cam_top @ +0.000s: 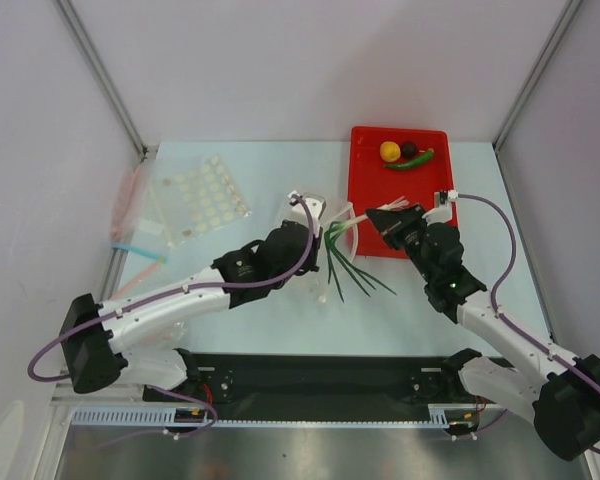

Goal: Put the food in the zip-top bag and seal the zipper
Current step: Place the fake vegetable in the zipper food storage bag.

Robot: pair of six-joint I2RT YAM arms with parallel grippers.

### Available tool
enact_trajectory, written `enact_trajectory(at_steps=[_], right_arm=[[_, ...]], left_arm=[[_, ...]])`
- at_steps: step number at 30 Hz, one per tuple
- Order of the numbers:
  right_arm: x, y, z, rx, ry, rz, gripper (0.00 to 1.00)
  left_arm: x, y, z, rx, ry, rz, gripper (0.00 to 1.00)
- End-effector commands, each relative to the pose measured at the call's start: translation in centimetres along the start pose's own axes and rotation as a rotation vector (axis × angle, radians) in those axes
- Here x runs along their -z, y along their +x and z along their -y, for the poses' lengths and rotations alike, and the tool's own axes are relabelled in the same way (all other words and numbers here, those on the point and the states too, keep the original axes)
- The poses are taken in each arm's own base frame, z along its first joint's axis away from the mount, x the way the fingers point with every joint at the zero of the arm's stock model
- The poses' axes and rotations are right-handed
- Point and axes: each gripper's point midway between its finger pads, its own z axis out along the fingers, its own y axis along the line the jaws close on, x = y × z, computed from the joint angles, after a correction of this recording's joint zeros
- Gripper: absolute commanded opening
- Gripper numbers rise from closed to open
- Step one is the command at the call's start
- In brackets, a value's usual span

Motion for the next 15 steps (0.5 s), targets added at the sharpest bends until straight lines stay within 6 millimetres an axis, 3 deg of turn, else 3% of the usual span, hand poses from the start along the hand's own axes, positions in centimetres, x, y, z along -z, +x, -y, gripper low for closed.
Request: enact_trajectory(at_steps=[1, 5, 10, 15], right_arm=[[-0.2, -1.4, 0.6, -0.064, 0.047, 0.095, 0.00], [-0.4, -0.6, 1.3, -0.067, 0.085, 0.107, 0.00], [-1.0, 1.1, 0.6, -0.022, 0.065, 0.092, 0.00], [-1.4, 1.4, 1.6, 0.106, 0.128, 0.156, 0.00]], left_arm=[[0.2, -1.5, 2.5, 0.048, 0.078, 0.040, 0.00], [-0.4, -0.8, 3.8, 0.022, 0.099, 0.014, 0.00], [-1.1, -0.2, 5.3, -0.010, 0.124, -0.013, 0.00], [-0.4, -1.2, 5.5, -0.007, 0.140, -0.005, 0.00]])
